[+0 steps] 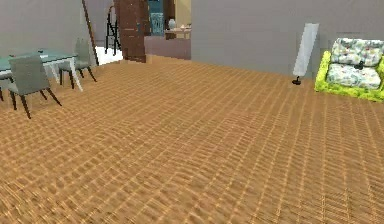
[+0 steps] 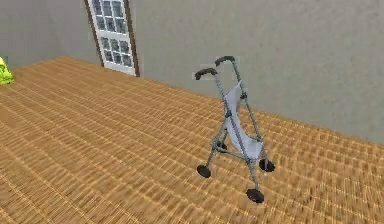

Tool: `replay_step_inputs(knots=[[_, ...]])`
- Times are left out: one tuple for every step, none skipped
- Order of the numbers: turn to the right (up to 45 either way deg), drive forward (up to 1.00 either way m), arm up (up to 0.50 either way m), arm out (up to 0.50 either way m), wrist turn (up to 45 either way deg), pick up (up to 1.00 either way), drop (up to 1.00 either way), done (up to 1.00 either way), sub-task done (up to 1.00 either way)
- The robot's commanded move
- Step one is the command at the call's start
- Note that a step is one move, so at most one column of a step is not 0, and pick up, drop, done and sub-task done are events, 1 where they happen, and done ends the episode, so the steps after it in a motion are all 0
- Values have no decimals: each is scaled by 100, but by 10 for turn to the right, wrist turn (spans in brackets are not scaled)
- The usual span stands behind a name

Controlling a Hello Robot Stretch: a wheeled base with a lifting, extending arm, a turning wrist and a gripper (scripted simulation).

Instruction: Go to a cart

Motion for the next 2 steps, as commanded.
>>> replay_step_inputs(knots=[[-390,0,0,0,0,0,0,0,0],[0,100,0,0,0,0,0,0,0]])
